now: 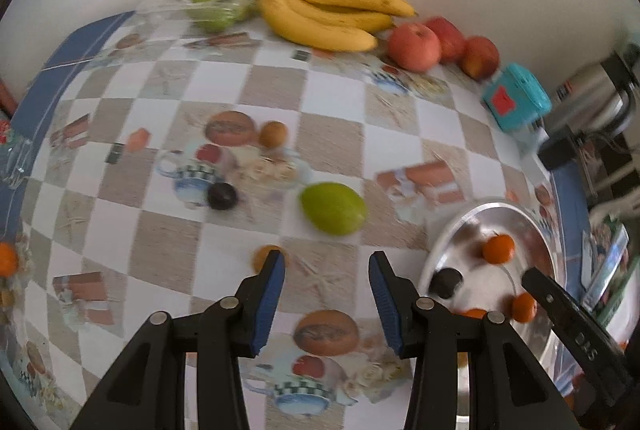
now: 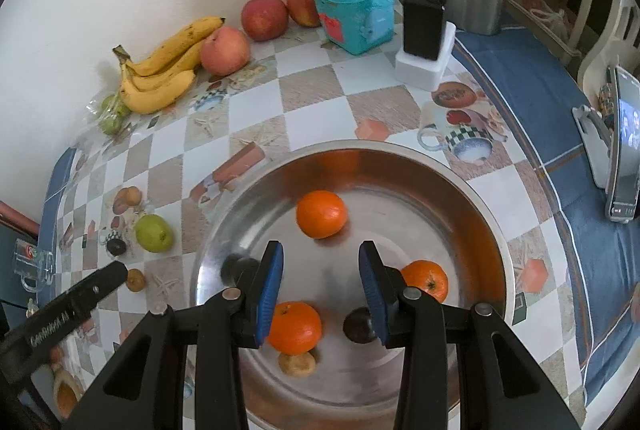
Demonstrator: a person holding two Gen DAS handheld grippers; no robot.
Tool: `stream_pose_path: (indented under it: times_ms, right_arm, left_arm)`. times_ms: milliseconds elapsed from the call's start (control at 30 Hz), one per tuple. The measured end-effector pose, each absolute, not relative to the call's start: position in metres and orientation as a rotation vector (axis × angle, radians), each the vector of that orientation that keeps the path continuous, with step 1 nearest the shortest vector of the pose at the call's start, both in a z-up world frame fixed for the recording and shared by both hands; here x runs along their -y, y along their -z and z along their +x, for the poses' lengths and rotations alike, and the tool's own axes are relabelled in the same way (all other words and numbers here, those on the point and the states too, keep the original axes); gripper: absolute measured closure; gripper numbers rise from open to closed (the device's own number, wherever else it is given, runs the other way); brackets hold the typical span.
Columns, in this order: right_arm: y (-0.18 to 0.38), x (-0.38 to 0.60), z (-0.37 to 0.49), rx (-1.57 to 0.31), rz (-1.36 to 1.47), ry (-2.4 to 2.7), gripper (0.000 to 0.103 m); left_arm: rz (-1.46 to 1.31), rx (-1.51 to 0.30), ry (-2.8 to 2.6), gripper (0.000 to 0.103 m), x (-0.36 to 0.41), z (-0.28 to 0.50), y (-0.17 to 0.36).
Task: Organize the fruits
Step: 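Withdraw both tools from the bowl toward the fruit row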
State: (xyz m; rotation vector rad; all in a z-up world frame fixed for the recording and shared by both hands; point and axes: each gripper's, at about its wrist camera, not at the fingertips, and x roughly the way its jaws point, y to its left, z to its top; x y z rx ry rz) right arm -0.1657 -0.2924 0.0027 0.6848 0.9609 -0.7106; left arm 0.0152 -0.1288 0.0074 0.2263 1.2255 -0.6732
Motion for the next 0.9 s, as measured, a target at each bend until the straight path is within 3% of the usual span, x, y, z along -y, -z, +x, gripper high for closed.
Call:
stream_pose_path:
  times_ms: [400,533,600,767,833,900]
  right_arm:
    - [-0.012,0.280,-0.155,-0.969,0.627,0.673,0.063]
    - [-0.010,0.280,-0.154,-0.981,0.620,0.672,0.063]
    - [-0.008,0.281,-0.154,-0.992,0.619,0.672,0.060]
    - [-0.004,0.280,-0.153,-1.007,0.607,0.670,0.039]
    - [-0.002,0.279,-0.152,-1.009,0.599,0.670,0.029]
    - [-0.001,0.279,-0.151,-1.014,0.593,0.668,0.028]
  left_arm:
    - [0.151,-1.222,0.598,0.055,0.105,0.038,-0.012]
    - [0.151,-1.224,0.573,0.035,0.102,0.040,-0.010]
    - [0.152,-1.227,0.565,0.034,0.101,0.041,-0.009]
    - [0.164,-1.224,0.512,0.003,0.097,0.044,-0.004]
    - [0.165,-1.225,0.495,0.003,0.095,0.046,-0.003]
    - [0.162,-1.228,0.483,0.002,0.093,0.048,-0.001]
